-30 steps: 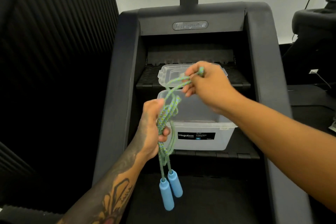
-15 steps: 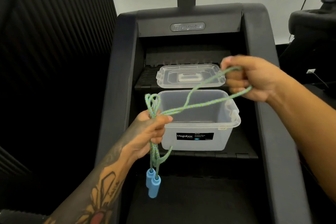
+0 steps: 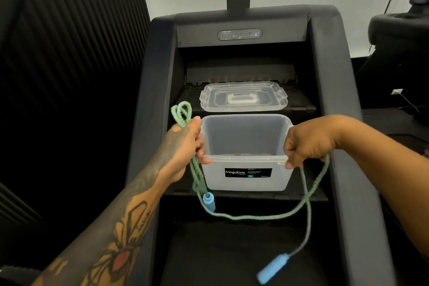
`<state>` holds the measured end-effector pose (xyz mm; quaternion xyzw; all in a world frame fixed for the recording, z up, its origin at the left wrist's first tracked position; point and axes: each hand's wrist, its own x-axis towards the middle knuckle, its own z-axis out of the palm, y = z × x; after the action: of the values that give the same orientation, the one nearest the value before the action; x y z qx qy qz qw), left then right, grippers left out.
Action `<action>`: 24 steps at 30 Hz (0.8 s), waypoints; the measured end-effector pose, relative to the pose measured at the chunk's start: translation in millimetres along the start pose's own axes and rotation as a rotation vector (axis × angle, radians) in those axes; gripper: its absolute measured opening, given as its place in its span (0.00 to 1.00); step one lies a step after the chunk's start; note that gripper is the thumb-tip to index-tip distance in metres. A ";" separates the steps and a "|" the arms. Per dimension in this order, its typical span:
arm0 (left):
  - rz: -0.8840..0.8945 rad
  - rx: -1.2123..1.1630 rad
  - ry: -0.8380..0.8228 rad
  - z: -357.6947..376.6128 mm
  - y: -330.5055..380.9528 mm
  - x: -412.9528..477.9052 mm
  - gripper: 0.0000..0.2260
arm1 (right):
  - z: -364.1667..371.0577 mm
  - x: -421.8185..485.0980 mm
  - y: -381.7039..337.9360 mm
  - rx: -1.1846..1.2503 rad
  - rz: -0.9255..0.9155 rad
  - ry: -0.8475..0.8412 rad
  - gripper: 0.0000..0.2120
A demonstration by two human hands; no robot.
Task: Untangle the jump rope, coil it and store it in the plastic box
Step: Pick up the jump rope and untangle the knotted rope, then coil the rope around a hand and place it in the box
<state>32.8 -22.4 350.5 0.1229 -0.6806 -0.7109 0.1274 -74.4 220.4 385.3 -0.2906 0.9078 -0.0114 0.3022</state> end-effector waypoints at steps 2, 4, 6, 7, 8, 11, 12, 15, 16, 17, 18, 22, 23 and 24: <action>0.017 0.032 -0.005 0.9 0.3 2.6 0.18 | 4.7 0.5 -7.2 0.099 -0.070 0.036 0.14; 0.034 0.037 -0.008 1.8 -0.3 4.6 0.18 | 7.8 2.3 -11.0 0.256 -0.115 0.055 0.12; 0.052 0.041 -0.016 2.8 -1.5 6.6 0.18 | 9.9 3.2 -14.0 0.332 -0.134 0.046 0.11; 0.059 0.047 -0.012 3.2 -2.0 7.5 0.18 | 11.1 3.9 -15.1 0.322 -0.143 0.038 0.11; 0.061 0.046 -0.004 4.1 -1.6 8.1 0.18 | 11.8 3.8 -16.8 0.296 -0.148 0.030 0.11; 0.047 0.005 0.027 8.7 5.4 8.6 0.17 | 15.4 3.4 -24.1 0.139 -0.125 -0.003 0.11; 0.063 -0.006 0.035 10.7 9.7 8.5 0.17 | 17.3 3.9 -26.8 0.081 -0.108 -0.004 0.11; 0.140 -0.043 0.049 18.0 25.6 8.3 0.17 | 26.2 8.2 -37.5 0.003 -0.101 -0.010 0.13; 0.162 -0.062 0.046 20.2 30.8 8.4 0.17 | 29.5 10.4 -41.5 0.010 -0.116 -0.002 0.15; 0.180 -0.084 0.040 22.8 35.2 9.0 0.17 | 33.1 13.7 -45.5 0.020 -0.137 0.018 0.16; 0.194 -0.106 0.027 25.0 39.6 9.3 0.17 | 36.2 15.8 -50.1 0.034 -0.166 0.050 0.17; 0.216 -0.196 -0.053 34.3 50.5 9.1 0.18 | 44.6 25.1 -68.8 0.074 -0.290 0.201 0.19; 0.211 -0.226 -0.067 36.3 52.4 8.8 0.18 | 46.5 28.0 -74.1 0.062 -0.297 0.237 0.19; 0.203 -0.255 -0.078 38.0 54.1 8.5 0.18 | 49.2 30.8 -79.3 0.060 -0.301 0.272 0.19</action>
<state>12.3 8.0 406.2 0.0085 -0.5983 -0.7792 0.1864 -25.8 145.7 344.1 -0.4098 0.8857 -0.1228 0.1802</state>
